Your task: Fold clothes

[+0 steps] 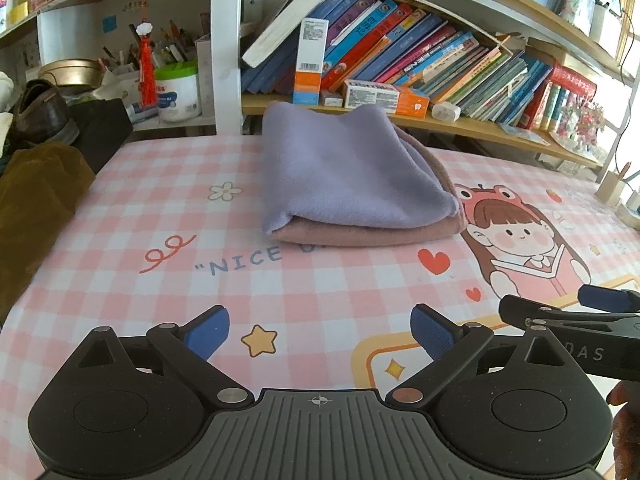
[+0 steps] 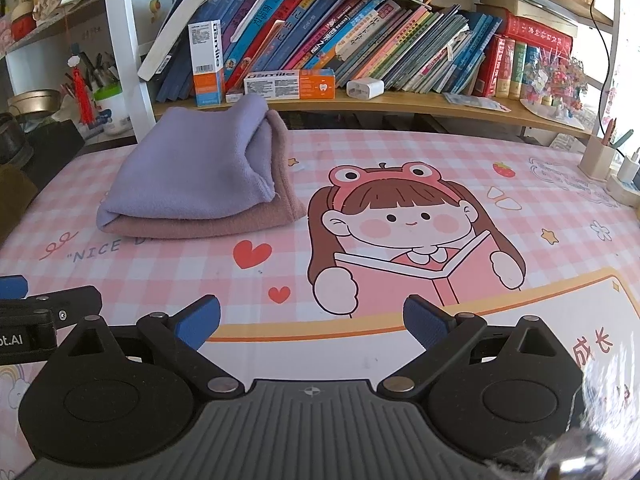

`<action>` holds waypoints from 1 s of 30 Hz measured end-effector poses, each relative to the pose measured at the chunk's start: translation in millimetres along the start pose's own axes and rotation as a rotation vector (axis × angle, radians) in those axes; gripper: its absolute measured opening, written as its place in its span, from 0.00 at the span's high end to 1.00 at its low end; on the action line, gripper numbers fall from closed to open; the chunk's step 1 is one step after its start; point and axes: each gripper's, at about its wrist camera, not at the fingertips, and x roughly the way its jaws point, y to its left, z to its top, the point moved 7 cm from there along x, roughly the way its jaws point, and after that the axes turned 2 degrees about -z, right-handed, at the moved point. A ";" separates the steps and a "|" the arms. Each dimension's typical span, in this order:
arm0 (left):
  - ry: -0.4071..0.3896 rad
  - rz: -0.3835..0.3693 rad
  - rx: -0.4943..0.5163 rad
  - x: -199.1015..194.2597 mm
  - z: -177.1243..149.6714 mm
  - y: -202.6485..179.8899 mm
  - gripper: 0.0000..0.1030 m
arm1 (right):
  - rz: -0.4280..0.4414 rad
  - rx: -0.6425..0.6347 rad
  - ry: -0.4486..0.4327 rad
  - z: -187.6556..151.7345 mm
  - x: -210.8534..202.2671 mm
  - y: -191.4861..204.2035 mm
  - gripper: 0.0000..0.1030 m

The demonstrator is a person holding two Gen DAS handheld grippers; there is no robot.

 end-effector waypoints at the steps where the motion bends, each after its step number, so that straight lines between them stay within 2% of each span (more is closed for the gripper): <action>1: -0.001 0.000 0.000 0.0 0.2 -0.1 0.04 | 0.000 0.000 0.000 0.1 0.1 -0.2 0.04; 30: 0.007 -0.017 -0.035 4.8 -1.4 0.0 0.04 | -0.004 0.000 0.015 -0.7 2.7 0.2 0.04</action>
